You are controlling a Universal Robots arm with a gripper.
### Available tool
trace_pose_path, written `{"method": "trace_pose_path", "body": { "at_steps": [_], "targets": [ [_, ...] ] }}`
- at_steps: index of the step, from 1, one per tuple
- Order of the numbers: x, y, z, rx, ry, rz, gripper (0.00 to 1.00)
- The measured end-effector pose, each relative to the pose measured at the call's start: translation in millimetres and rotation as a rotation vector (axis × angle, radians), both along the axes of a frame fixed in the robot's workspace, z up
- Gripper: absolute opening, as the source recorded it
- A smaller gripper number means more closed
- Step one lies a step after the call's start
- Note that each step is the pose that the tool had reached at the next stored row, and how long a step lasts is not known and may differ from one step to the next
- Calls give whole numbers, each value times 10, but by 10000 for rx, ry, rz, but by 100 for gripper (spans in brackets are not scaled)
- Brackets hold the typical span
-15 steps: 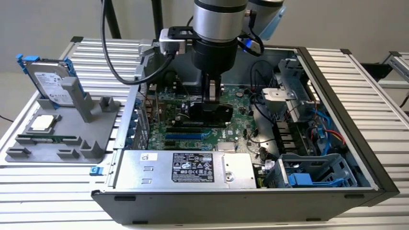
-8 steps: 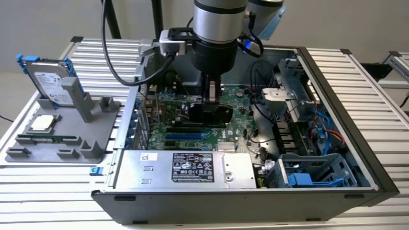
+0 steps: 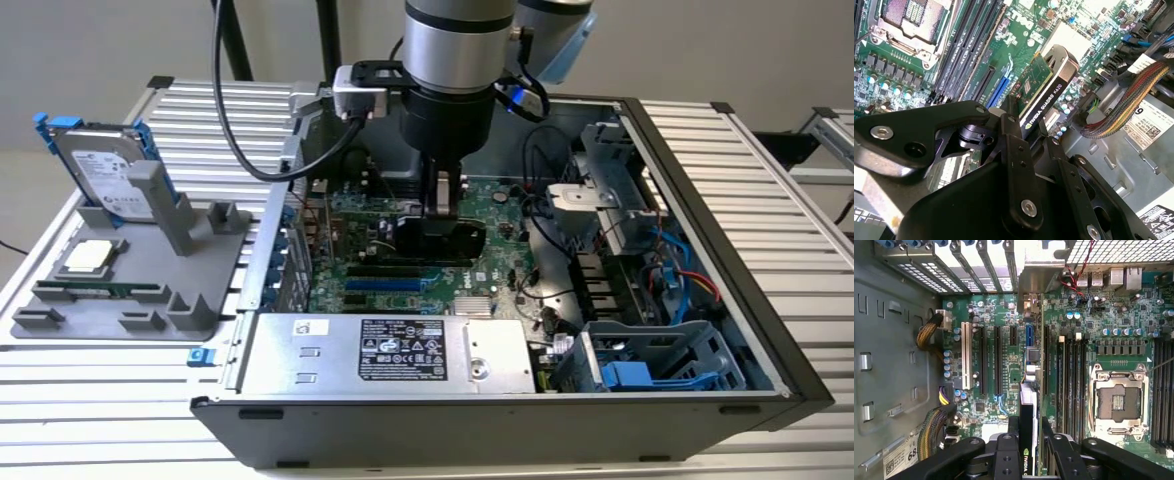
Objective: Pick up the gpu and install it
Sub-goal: 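Insert the gpu into the slot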
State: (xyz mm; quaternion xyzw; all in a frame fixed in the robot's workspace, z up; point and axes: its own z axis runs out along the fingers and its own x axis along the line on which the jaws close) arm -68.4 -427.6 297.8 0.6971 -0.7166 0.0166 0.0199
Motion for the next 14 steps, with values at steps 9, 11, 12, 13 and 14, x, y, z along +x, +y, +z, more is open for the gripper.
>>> {"method": "trace_pose_path", "body": {
  "at_steps": [9,11,12,13,14],
  "targets": [
    [0,0,-8,0,0,0,0],
    [0,0,-13,-2,0,0,0],
    [0,0,-16,-4,0,0,0],
    [0,0,-19,-6,0,0,0],
    [0,0,-22,-8,0,0,0]
  ]
}}
